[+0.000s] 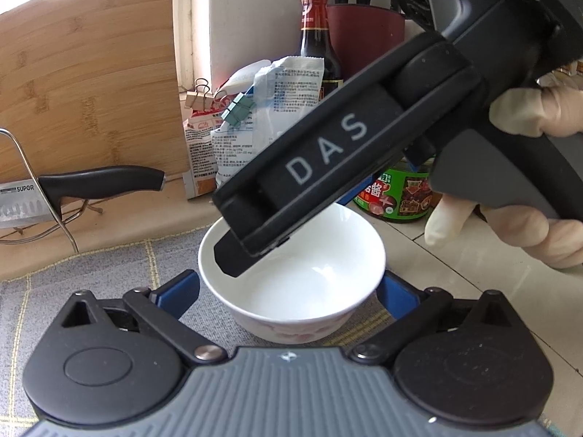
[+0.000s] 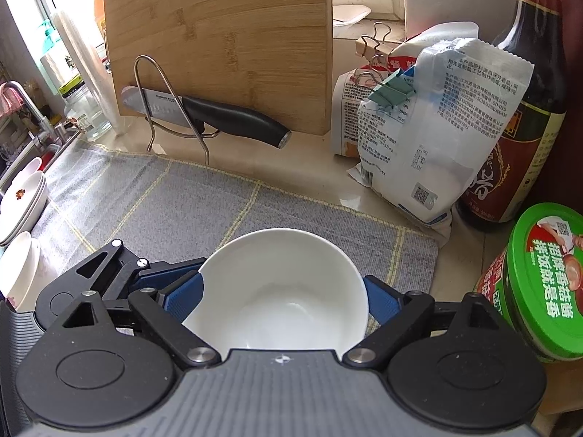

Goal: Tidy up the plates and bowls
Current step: 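Carry the floral bowl with the right gripper over the nested bowls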

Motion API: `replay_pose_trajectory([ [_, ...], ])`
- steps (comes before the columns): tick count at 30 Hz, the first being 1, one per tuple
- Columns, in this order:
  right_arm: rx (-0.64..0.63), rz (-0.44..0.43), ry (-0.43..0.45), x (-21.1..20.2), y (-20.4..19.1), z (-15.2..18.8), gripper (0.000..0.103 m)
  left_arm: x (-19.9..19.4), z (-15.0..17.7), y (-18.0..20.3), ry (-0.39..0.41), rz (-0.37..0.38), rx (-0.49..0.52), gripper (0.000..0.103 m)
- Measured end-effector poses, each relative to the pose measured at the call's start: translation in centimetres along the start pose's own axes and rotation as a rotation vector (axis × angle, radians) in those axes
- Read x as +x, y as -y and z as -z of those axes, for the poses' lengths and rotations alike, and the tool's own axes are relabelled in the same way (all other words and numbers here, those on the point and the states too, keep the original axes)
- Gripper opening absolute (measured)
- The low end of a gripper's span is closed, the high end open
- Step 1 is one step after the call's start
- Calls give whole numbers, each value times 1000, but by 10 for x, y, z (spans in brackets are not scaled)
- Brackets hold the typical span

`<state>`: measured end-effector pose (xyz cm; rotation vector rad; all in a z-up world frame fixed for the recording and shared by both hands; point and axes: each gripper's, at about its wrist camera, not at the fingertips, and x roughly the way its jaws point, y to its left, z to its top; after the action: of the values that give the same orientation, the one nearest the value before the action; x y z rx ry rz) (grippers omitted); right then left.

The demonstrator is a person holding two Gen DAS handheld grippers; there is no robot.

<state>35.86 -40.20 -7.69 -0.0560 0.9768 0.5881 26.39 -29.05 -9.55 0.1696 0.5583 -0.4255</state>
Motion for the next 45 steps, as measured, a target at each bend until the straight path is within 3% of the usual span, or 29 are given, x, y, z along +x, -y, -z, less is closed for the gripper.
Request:
replay_pose_trajectory([
  [12, -32, 2, -15, 1, -2, -2, 96, 10, -2, -7, -27, 56, 14, 99],
  [34, -16, -8, -41, 1, 2, -5, 91, 14, -7, -10, -36, 60, 30, 96],
  [45, -31, -24, -49, -12, -14, 1, 91, -6, -11, -7, -64, 55, 29, 96],
])
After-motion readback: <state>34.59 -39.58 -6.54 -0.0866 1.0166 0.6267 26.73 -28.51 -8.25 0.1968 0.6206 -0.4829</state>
